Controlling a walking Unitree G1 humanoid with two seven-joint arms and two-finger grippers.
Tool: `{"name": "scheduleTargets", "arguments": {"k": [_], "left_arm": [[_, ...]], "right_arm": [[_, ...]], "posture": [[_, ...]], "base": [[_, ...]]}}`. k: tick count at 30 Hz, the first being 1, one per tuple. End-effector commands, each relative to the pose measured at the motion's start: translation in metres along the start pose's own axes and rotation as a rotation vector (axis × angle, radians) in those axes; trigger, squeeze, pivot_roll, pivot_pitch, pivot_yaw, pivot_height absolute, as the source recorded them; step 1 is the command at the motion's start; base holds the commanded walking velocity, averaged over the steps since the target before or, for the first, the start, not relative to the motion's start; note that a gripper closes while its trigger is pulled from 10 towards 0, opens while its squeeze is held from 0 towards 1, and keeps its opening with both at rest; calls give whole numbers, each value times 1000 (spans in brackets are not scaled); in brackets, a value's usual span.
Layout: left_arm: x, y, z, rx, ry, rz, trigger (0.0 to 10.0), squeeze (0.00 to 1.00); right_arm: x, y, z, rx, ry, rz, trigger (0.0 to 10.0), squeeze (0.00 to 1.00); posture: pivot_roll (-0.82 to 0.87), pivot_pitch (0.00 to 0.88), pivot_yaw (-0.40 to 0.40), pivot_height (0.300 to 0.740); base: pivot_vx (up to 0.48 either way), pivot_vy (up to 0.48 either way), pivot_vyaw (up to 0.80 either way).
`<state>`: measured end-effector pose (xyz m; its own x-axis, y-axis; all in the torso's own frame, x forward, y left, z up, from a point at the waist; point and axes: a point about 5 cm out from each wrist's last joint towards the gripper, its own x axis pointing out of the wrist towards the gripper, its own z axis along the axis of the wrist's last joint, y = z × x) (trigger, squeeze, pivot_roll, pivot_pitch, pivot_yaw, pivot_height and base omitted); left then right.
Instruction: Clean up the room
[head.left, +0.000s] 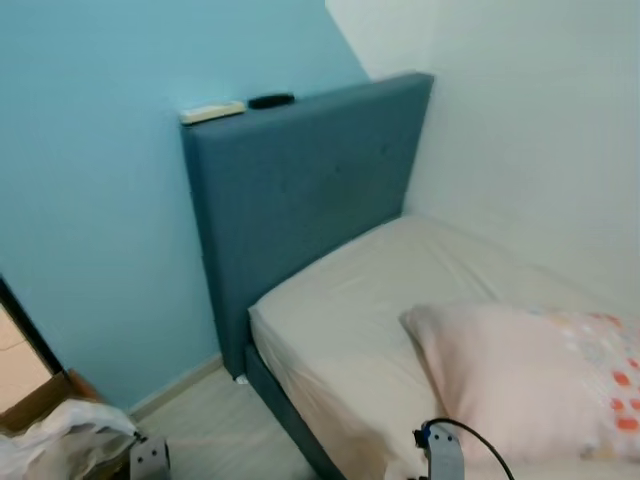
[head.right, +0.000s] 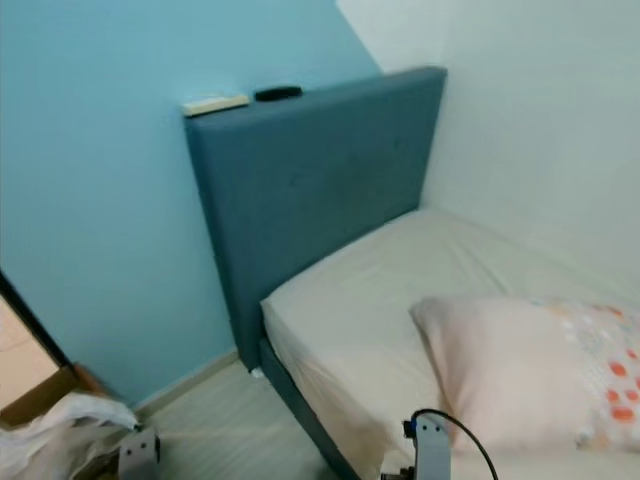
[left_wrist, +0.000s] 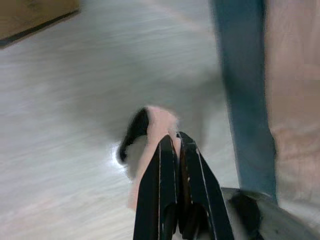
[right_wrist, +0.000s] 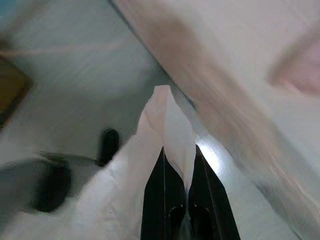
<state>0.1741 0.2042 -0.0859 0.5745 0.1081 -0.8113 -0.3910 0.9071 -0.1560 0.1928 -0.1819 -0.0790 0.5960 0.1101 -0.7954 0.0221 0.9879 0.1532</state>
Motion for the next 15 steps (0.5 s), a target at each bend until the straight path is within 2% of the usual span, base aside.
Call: {"name": "scheduleTargets", "arguments": {"k": [1, 6, 9, 10, 15], "left_arm": [[1, -1, 2, 12, 0, -4, 10000, 0], [1, -1, 2, 13, 0, -3, 10000, 0], [1, -1, 2, 16, 1, -3, 10000, 0], [0, -1, 2, 17, 1, -4, 10000, 0], [0, 0, 2, 17, 2, -4, 10000, 0]], "right_arm": [[-1, -3, -2, -3, 3, -9, 10000, 0], [1, 0, 6, -30, -19, 5, 10000, 0], [3, 4, 19, -63, -54, 27, 10000, 0], [5, 8, 35, -96, -97, 51, 10000, 0], [6, 13, 51, -134, -141, 81, 10000, 0]], "posture": [[12, 0, -82, 740], [12, 0, -82, 740], [12, 0, -82, 740], [10, 0, -82, 740], [9, 0, -83, 740]], "base": [[0, 0, 625], [0, 0, 625], [0, 0, 625], [0, 0, 625], [0, 0, 629]]}}
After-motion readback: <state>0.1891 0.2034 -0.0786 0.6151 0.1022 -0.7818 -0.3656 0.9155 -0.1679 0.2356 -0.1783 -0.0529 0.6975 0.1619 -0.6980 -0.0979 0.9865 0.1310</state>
